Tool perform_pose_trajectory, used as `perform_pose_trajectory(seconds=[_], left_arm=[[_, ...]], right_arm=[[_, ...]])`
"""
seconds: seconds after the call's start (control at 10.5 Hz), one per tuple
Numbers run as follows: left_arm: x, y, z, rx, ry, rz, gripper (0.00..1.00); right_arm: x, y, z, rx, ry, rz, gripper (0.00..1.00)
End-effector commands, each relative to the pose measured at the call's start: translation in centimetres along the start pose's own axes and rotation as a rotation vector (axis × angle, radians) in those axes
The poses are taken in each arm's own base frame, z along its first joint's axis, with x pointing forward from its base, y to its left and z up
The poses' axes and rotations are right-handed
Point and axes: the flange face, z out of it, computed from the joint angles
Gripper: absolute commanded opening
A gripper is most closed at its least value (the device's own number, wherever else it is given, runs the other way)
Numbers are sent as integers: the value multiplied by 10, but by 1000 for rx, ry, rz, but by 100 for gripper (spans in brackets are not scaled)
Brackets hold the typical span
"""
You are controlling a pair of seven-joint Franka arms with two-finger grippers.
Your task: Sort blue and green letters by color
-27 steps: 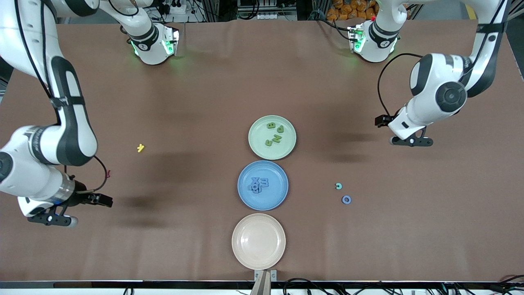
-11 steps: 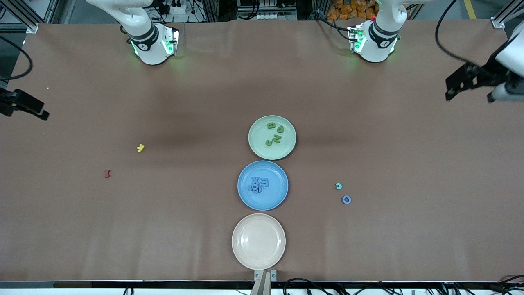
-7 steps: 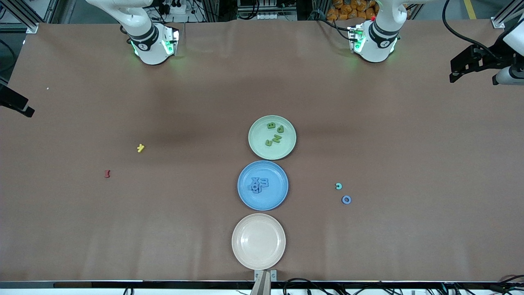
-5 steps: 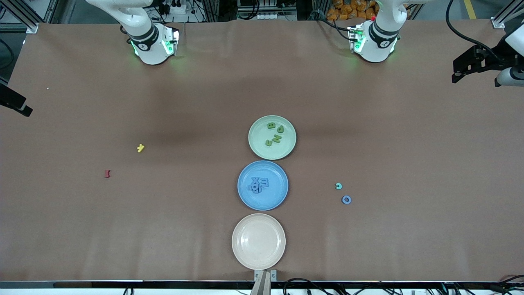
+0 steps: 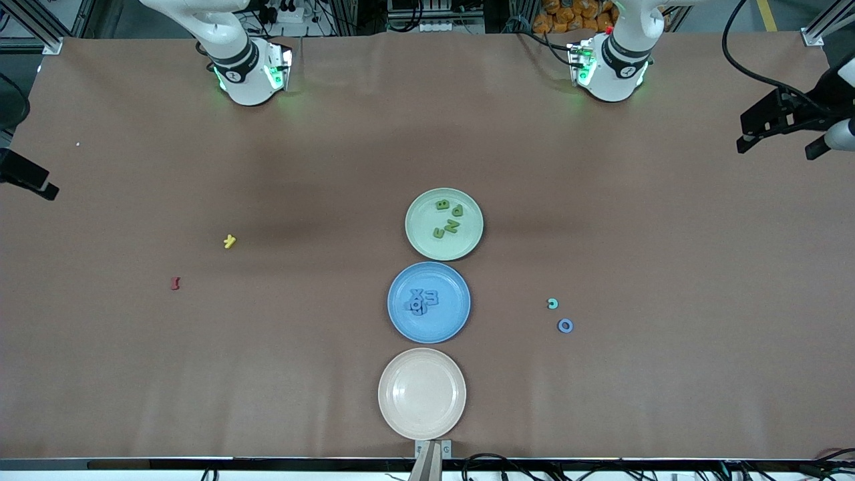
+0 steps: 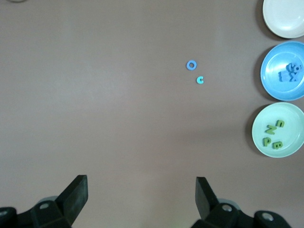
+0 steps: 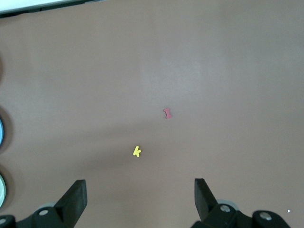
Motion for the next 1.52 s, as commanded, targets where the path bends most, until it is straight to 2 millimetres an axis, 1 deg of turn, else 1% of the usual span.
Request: perform_pose_trajectory(seconds=[0.0,0.29,0.57,0.76,0.86,1.43], left_arm=[[11,-4,10,-24,0,-32,100],[12,-4,12,-27,-5,-40,100],[14,-9,14,-27,-7,-41,100],[14,-10,14,-27,-7,-34,100],[14,-10,14,-27,-7,-32,100],[13,-10,14,-25,-7,-14,100]], right_arm=[[12,-5,9,-17,-13,0,100],[13,-5,8,-21,-12,-2,100],[13,-5,10,-21,-15,-1,100],[12,-5,6,-21,-7,-3,100],[13,-5,-5,-20,16,1,100],[14,-6,-5,-10,20,-8,100]])
